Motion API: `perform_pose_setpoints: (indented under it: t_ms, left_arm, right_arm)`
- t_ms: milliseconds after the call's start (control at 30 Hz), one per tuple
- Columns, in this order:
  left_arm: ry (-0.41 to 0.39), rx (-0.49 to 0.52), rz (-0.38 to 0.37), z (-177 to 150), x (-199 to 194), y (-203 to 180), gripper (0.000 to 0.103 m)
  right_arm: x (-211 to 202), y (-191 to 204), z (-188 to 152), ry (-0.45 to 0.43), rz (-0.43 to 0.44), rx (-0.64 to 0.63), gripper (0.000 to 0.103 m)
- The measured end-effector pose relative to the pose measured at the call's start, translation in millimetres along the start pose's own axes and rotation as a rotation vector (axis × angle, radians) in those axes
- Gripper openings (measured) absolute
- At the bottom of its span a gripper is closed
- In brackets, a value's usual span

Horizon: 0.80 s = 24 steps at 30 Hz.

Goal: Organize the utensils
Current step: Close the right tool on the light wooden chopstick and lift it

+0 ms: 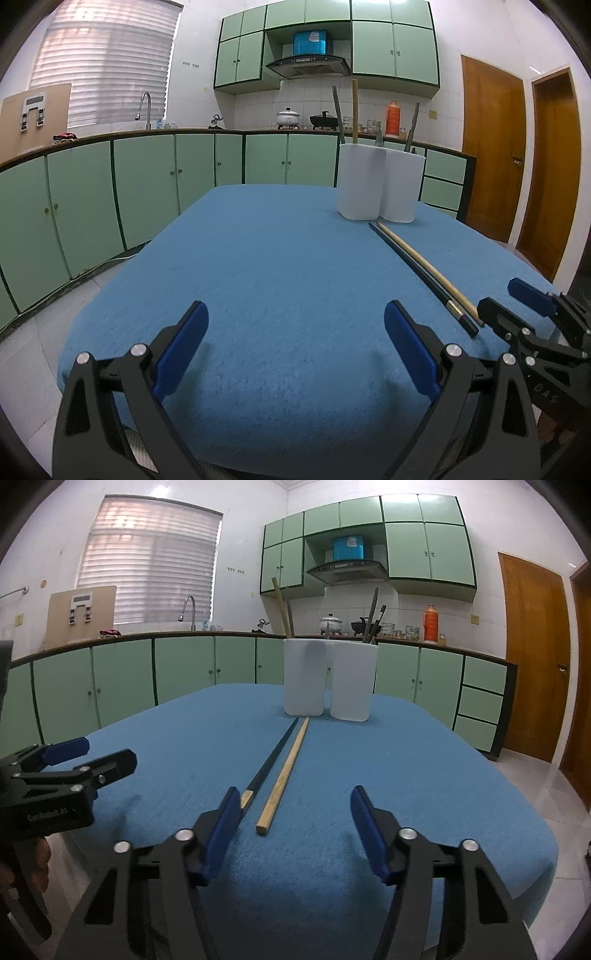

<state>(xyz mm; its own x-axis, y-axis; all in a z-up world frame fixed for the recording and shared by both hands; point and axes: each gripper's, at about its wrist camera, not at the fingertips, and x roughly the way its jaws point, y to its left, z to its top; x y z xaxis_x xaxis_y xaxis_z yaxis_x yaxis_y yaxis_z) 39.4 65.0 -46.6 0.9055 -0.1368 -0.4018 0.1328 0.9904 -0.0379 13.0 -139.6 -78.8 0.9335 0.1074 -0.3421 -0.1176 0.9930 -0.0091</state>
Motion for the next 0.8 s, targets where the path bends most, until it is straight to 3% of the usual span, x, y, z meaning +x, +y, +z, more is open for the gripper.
perform_pose_setpoints:
  t_ms: [500, 800]
  left_arm:
    - [0.008, -0.019, -0.007, -0.9, 3.2, 1.3, 0.093]
    - [0.007, -0.011, -0.008, 0.4, 2.1, -4.9, 0.093]
  right_arm:
    - [6.0, 21.1, -13.3, -0.009, 0.006, -0.023, 0.009]
    - [-0.9, 14.4, -11.3, -0.038, -0.023, -0.010, 0.007]
